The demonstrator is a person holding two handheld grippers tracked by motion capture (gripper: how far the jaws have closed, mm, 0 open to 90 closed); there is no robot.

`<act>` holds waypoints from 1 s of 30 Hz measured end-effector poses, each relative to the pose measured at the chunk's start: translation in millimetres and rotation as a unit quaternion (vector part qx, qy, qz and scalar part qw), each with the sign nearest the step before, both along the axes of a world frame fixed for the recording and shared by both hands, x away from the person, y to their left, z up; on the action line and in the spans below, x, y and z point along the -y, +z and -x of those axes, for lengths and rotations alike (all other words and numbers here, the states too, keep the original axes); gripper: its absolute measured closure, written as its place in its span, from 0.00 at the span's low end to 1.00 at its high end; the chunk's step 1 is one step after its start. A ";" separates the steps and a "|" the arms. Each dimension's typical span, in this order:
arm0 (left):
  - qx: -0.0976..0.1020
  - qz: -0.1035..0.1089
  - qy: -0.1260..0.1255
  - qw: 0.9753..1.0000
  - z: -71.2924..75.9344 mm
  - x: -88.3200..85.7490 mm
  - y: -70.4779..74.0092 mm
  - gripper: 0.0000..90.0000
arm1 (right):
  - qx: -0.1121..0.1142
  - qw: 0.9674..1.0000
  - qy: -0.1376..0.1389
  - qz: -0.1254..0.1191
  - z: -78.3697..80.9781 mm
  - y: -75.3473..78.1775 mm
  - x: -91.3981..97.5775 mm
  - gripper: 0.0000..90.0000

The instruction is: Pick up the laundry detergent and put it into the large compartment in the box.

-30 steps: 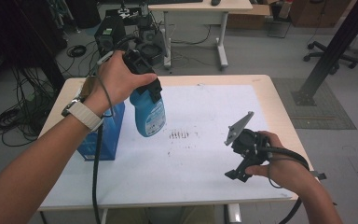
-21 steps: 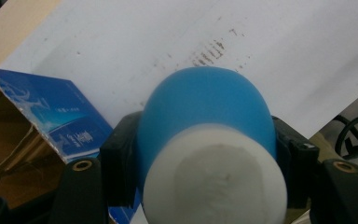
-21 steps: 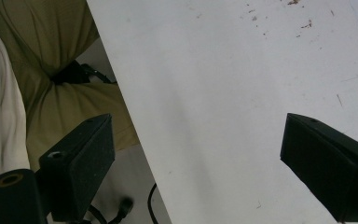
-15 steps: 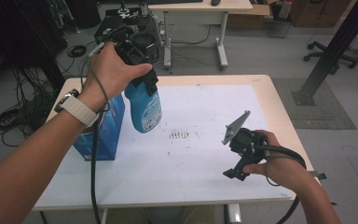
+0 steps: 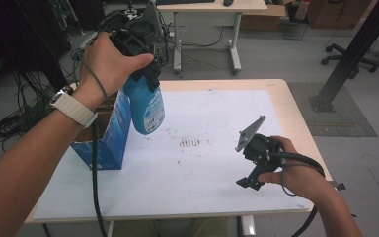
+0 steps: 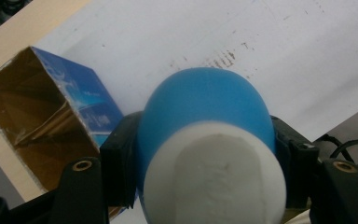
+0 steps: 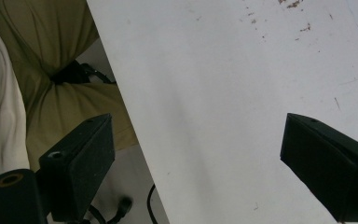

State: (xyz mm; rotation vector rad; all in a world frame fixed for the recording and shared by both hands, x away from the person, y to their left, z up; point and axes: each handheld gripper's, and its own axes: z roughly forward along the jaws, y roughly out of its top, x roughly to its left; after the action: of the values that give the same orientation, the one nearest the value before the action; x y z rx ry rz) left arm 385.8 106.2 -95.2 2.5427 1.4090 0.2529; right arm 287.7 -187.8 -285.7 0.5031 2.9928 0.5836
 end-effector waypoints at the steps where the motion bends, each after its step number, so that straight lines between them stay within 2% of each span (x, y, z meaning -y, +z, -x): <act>1: 0.000 0.000 0.004 1.000 0.0 -1.1 1.4 0.42 | 0.000 1.000 0.003 0.001 -0.6 -0.4 -1.1 0.11; 9: 0.002 0.009 0.037 0.999 -1.9 -14.3 12.0 0.42 | 0.004 1.000 0.008 -0.001 -2.6 2.7 -4.9 0.11; 30: 0.013 0.016 0.088 0.996 -1.6 -38.9 30.3 0.42 | 0.006 1.000 0.015 0.000 -3.4 5.5 -7.6 0.11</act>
State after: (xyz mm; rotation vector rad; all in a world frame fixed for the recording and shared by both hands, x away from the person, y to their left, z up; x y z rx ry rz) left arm 387.4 145.1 -65.0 2.3829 1.6145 0.2887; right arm 291.1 -180.2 -280.2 0.4526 2.9940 0.5877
